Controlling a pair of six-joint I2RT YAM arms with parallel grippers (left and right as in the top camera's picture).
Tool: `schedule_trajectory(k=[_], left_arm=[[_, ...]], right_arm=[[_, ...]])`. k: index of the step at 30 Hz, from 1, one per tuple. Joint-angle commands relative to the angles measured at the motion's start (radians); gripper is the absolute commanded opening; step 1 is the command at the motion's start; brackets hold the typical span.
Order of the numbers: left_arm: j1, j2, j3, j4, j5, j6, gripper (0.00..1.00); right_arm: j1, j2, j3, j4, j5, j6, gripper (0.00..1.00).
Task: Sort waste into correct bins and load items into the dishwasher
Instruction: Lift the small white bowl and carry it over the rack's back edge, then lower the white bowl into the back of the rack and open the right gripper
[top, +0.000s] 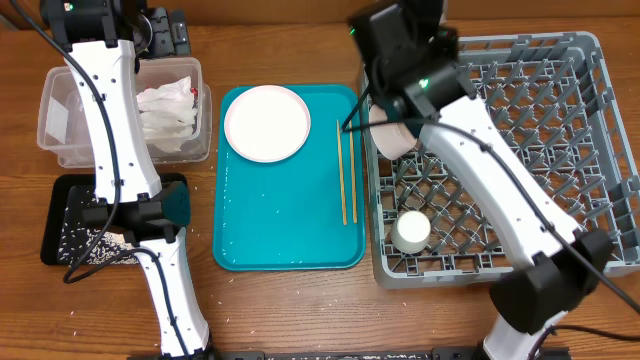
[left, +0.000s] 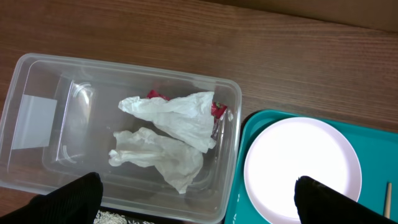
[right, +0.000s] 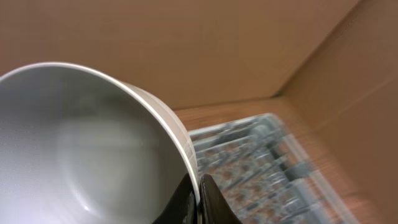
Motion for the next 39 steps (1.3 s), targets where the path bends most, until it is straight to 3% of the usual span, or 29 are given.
schedule_trajectory(k=[1, 3, 10, 39], left_arm=[[-0.008, -0.025, 0.024, 0.001, 0.009, 0.000, 1.00], [-0.008, -0.025, 0.024, 0.001, 0.009, -0.001, 1.00], [-0.008, -0.025, 0.024, 0.001, 0.009, -0.001, 1.00], [-0.008, -0.025, 0.024, 0.001, 0.009, 0.000, 1.00]], right_arm=[[-0.049, 0.059, -0.002, 0.080, 0.161, -0.255, 0.04], [-0.079, 0.104, -0.002, 0.153, 0.177, -0.419, 0.04], [-0.086, 0.216, -0.002, 0.323, 0.194, -0.704, 0.04], [-0.038, 0.358, -0.008, 0.338, 0.141, -0.745, 0.04]])
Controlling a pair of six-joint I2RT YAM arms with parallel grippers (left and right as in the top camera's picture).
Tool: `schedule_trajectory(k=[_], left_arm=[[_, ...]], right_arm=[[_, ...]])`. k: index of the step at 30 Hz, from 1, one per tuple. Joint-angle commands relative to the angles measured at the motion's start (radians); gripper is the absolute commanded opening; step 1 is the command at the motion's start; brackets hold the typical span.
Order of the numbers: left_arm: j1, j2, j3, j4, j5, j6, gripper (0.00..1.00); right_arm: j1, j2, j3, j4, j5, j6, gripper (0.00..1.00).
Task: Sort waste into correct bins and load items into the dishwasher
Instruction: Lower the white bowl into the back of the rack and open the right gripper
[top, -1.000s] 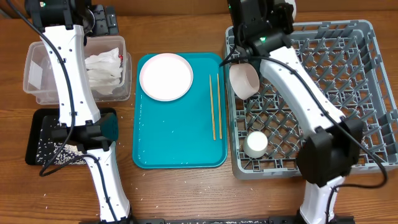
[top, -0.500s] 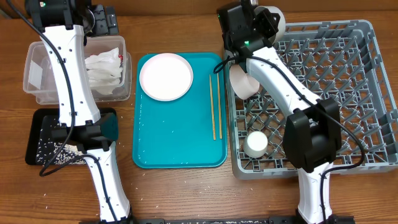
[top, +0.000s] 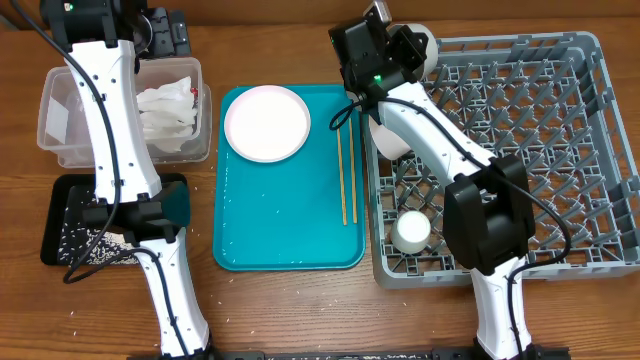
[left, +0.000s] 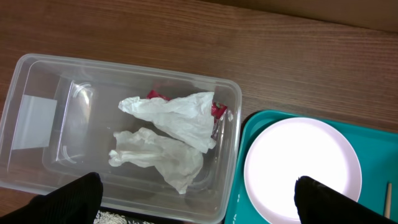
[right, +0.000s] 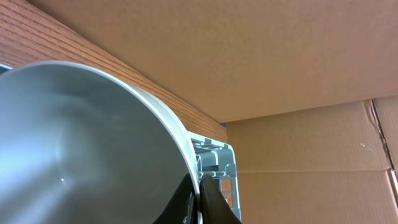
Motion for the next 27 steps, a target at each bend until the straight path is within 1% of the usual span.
schedule_trajectory(k=[1, 4, 8, 10, 17, 22, 25, 27], left_arm=[[-0.008, -0.025, 0.024, 0.001, 0.009, -0.001, 1.00], [-0.008, -0.025, 0.024, 0.001, 0.009, 0.000, 1.00], [-0.008, -0.025, 0.024, 0.001, 0.009, 0.000, 1.00], [-0.008, -0.025, 0.024, 0.001, 0.009, 0.000, 1.00], [-0.008, -0.025, 0.024, 0.001, 0.009, 0.000, 1.00], [-0.008, -0.025, 0.024, 0.001, 0.009, 0.000, 1.00], [-0.008, -0.025, 0.024, 0.001, 0.009, 0.000, 1.00], [-0.008, -0.025, 0.024, 0.001, 0.009, 0.000, 1.00]], right_arm=[[0.001, 0.005, -0.004, 0.005, 0.003, 0.000, 0.04], [0.002, 0.005, -0.004, 0.006, 0.016, 0.000, 0.04], [-0.003, 0.005, -0.004, 0.042, 0.100, -0.002, 0.04], [-0.007, 0.005, -0.004, 0.044, 0.101, -0.027, 0.04], [-0.009, 0.021, -0.004, 0.055, 0.061, -0.026, 0.05], [-0.008, 0.042, -0.004, 0.053, 0.074, -0.026, 0.04], [0.002, 0.041, -0.004, 0.068, 0.106, -0.027, 0.06], [0.014, 0.041, -0.004, 0.084, 0.145, -0.054, 0.09]])
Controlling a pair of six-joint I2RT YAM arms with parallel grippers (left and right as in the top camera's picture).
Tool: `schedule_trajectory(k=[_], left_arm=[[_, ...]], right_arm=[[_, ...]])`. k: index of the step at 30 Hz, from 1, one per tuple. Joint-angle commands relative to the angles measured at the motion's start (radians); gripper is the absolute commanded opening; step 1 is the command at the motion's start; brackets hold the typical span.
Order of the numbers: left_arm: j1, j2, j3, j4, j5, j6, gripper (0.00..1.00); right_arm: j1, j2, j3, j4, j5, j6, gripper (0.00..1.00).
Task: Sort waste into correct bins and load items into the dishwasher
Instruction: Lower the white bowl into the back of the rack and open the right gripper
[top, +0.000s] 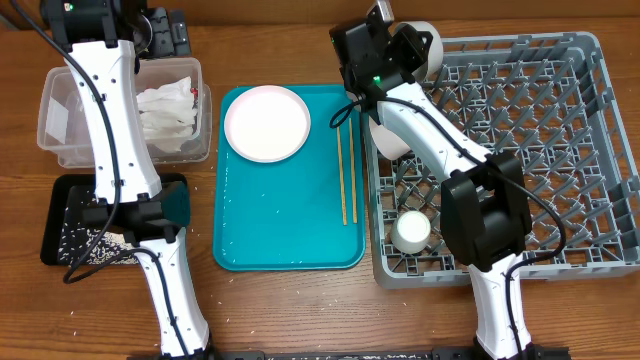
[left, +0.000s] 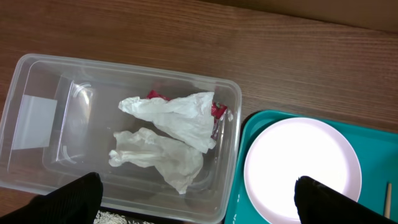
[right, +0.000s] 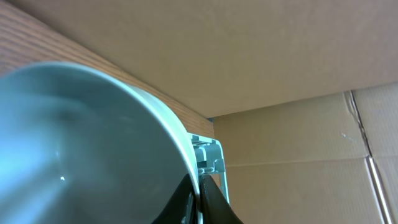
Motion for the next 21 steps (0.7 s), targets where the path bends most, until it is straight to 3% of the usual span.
schedule_trajectory(k=[1, 3, 15, 21], left_arm=[[-0.008, -0.025, 0.023, 0.001, 0.009, 0.000, 1.00], [-0.008, -0.025, 0.023, 0.001, 0.009, -0.001, 1.00], [-0.008, -0.025, 0.023, 0.001, 0.009, 0.000, 1.00], [-0.008, -0.025, 0.023, 0.002, 0.009, 0.000, 1.00]], right_arm=[[0.021, 0.016, -0.003, 0.023, 0.072, -0.032, 0.12], [0.038, 0.016, -0.003, 0.046, 0.097, -0.049, 0.19], [0.082, 0.016, -0.003, 0.066, 0.071, -0.074, 0.19], [0.080, -0.029, -0.002, 0.266, 0.100, -0.026, 0.19]])
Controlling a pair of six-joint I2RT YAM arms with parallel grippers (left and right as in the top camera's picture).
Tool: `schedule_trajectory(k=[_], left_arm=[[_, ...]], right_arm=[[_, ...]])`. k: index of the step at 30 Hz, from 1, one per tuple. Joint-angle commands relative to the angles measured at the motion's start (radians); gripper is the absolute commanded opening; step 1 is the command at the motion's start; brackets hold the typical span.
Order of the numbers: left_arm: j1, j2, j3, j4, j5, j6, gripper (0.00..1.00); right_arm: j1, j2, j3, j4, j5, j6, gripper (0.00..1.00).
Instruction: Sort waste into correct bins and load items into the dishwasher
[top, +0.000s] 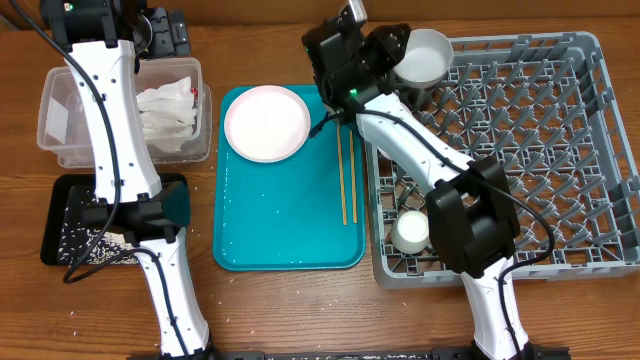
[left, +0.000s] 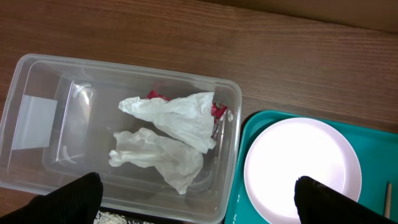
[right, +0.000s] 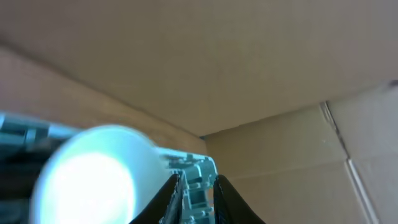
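A white bowl sits at the far left corner of the grey dish rack; in the right wrist view the bowl is a blurred shape on the left. My right gripper hovers just left of it. Its fingers stand slightly apart, open, with only the rack's corner behind the gap. A white plate and a pair of chopsticks lie on the teal tray. My left gripper is wide open above the clear bin and the plate.
The clear bin holds crumpled napkins and a red scrap. A black tray with scattered rice lies in front of it. A white cup stands in the rack's near left part. Cardboard walls rise behind the table.
My right gripper was shut on the bowl's rim; now its jaws are apart and the bowl sits free in the rack's far left corner. The right wrist has shifted left. The left arm is unchanged.
My right gripper first held the bowl by its rim over the rack's left side. It then held the bowl at the rack's far left corner, and still did at the last look. Now the bowl rests there, released. My left gripper stayed open over the bin throughout.
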Motion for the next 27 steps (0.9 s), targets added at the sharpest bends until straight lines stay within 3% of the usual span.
schedule_trajectory(k=[1, 2, 4, 13, 17, 21, 24, 27], left_arm=[[-0.008, -0.025, 0.023, 0.001, 0.009, 0.000, 1.00], [-0.008, -0.025, 0.023, 0.001, 0.009, 0.000, 1.00], [-0.008, -0.025, 0.023, 0.001, 0.009, 0.000, 1.00], [-0.008, -0.025, 0.023, 0.001, 0.009, 0.000, 1.00], [-0.008, -0.025, 0.023, 0.001, 0.009, 0.000, 1.00], [-0.008, -0.025, 0.023, 0.001, 0.009, 0.000, 1.00], [-0.008, -0.025, 0.023, 0.001, 0.009, 0.000, 1.00], [-0.008, -0.025, 0.023, 0.001, 0.009, 0.000, 1.00]], right_arm=[[-0.004, -0.051, 0.003, 0.103, 0.019, 0.070, 0.20], [-0.004, -0.100, 0.003, 0.118, -0.028, 0.153, 0.40], [-0.004, -0.157, 0.003, 0.080, -0.116, 0.282, 0.61], [-0.192, -0.362, 0.003, -0.397, -0.914, 0.918, 0.79], [-0.335, -0.376, 0.002, -0.568, -1.210, 1.089, 0.79], [-0.426, -0.351, -0.019, -0.581, -1.339, 1.138, 0.79], [-0.457, -0.314, -0.028, -0.587, -1.371, 1.161, 0.71], [-0.467, -0.265, -0.037, -0.604, -1.375, 1.206, 0.53]])
